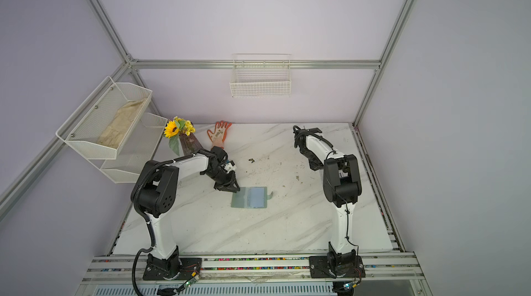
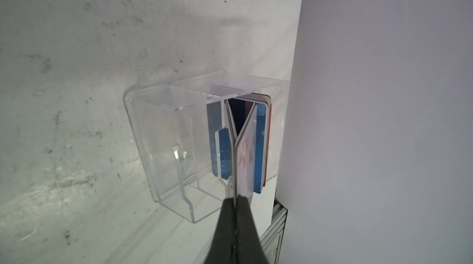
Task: Insert credit cards into a card holder
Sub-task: Pick up the credit card from the storage box.
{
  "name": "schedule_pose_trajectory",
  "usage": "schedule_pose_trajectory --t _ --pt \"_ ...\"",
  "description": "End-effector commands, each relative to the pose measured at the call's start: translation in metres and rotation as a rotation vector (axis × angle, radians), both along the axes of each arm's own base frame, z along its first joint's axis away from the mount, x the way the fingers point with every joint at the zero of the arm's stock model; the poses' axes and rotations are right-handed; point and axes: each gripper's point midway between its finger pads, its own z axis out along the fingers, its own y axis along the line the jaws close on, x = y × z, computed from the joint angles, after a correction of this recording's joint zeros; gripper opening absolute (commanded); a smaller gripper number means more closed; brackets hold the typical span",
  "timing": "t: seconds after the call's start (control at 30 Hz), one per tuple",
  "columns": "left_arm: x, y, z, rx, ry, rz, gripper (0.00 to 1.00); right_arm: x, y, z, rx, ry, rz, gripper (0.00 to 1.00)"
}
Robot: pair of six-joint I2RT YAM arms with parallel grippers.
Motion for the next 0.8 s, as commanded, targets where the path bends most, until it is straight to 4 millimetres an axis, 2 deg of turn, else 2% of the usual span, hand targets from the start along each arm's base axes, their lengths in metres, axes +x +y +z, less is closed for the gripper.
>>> schedule_pose_trajectory --t 0.0,0.47,0.77 --pt "-0.0212 0.0111 -0.0658 0.142 0.058 -0.055 0.22 -0.008 0.0037 -0.0131 0.085 0.043 -0.006 0.0" --pt "-0.0217 0.0115 -0.0668 0.144 0.061 -0.056 0.22 -0.0125 -0.0021 -0.0169 0.228 0.05 -0.043 0.0" --pt "-0.0222 0.012 -0.0676 0.147 0.061 -0.058 0.22 -0.0127 -0.003 -0.0092 0.252 0.027 -0.05 0.0"
